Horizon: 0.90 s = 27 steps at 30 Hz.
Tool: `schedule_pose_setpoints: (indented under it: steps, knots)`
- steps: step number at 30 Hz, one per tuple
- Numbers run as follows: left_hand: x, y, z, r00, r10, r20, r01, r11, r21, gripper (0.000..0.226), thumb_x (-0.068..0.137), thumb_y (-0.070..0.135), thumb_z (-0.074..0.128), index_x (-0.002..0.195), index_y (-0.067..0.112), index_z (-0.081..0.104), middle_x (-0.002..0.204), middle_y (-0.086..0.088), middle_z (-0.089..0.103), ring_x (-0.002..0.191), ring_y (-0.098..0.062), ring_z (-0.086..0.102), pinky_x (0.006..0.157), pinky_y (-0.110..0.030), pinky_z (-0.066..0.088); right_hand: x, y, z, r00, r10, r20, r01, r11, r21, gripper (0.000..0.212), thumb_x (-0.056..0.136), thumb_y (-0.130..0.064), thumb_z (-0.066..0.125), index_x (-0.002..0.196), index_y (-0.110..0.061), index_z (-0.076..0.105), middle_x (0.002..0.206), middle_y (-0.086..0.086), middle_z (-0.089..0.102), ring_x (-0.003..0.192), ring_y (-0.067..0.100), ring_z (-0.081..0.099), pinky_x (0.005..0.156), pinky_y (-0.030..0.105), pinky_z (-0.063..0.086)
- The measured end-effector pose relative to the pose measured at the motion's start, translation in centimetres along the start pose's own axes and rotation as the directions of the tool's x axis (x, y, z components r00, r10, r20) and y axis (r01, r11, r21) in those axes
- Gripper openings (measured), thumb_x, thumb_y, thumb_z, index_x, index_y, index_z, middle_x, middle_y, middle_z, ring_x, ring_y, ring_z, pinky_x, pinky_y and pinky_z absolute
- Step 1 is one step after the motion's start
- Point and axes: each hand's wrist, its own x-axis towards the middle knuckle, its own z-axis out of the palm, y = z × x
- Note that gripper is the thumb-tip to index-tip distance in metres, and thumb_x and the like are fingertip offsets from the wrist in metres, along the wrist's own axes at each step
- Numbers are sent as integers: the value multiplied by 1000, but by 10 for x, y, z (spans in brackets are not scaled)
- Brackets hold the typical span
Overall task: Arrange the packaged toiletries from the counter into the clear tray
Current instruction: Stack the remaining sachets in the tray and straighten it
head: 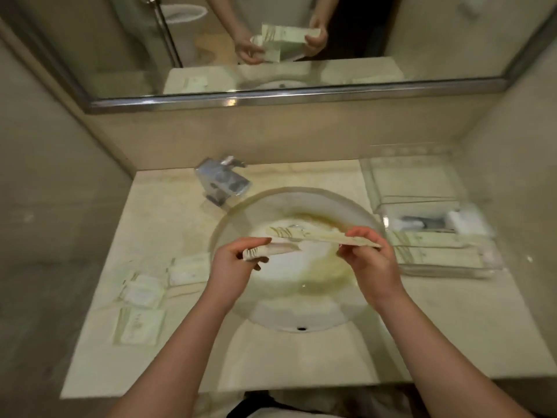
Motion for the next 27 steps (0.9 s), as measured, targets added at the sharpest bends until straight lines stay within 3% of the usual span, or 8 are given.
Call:
schedule_pose_setpoints:
  steps: [5, 8, 11, 13, 17, 19, 22, 27]
  knots:
    - [-19, 11, 103, 999, 1, 54, 1, 999, -40, 49, 78, -22, 48, 93, 14, 77, 90, -1, 75, 76, -16, 69, 64, -22, 53, -8, -38, -88, 995, 26, -101, -30, 999, -43, 7, 85, -6, 59, 82, -10, 64, 85, 6, 63, 73, 18, 64, 73, 31, 57]
    - [-26, 15, 145, 993, -80, 88, 88, 992, -92, 45, 79, -19, 56, 87, 19, 78, 95, 6, 75, 88, -15, 68, 69, -16, 52, -10, -53, -133, 968, 70, -240, -111, 981, -160, 13, 91, -2, 59, 91, -15, 61, 76, 5, 60, 57, 14, 55, 57, 28, 48]
    - [-24, 14, 172, 979, -157, 128, 181, 962, -203, 36, 79, -13, 65, 88, 19, 80, 111, -7, 73, 101, -20, 66, 84, -22, 49, -6, -61, -176, 927, 92, -364, -157, 976, -152, 21, 90, -9, 62, 108, -20, 62, 66, 1, 55, 55, 11, 49, 54, 29, 41]
    - [-20, 14, 184, 972, -165, 170, 204, 948, -245, 24, 74, 3, 72, 91, 17, 81, 117, -13, 69, 100, -23, 64, 93, -30, 48, 2, -64, -201, 886, 95, -454, -175, 975, -139, 22, 89, -12, 64, 109, -22, 63, 68, 3, 56, 55, 11, 49, 54, 31, 40]
    - [-6, 22, 206, 970, -98, 224, 167, 933, -318, 27, 70, 35, 75, 88, 14, 81, 112, -10, 67, 98, -21, 64, 91, -32, 50, 30, -70, -235, 821, 134, -555, -226, 969, -100, 22, 89, -11, 63, 109, 0, 61, 71, 5, 55, 56, 11, 48, 51, 25, 41]
    - [8, 25, 215, 969, -116, 218, 182, 932, -313, 17, 81, 24, 68, 85, 13, 80, 106, -8, 69, 98, -21, 62, 88, -28, 49, 47, -76, -242, 809, 156, -567, -254, 962, -97, 13, 91, -8, 61, 103, -2, 63, 69, 5, 53, 55, 11, 46, 46, 21, 41]
    - [23, 26, 226, 974, -83, 213, 101, 992, -75, 20, 87, 3, 64, 91, 17, 77, 100, 1, 69, 87, -12, 62, 73, -19, 50, 72, -81, -248, 810, 176, -559, -314, 935, -161, 8, 91, -9, 62, 97, -5, 64, 66, 4, 53, 51, 12, 46, 48, 24, 41]
    - [45, 18, 236, 955, -130, 265, 138, 990, -12, 30, 82, 1, 72, 96, 27, 74, 100, -10, 71, 78, -23, 63, 72, -42, 56, 109, -81, -238, 834, 188, -518, -397, 858, -327, 3, 86, -9, 65, 87, -7, 63, 62, 5, 55, 49, 15, 48, 48, 28, 41]
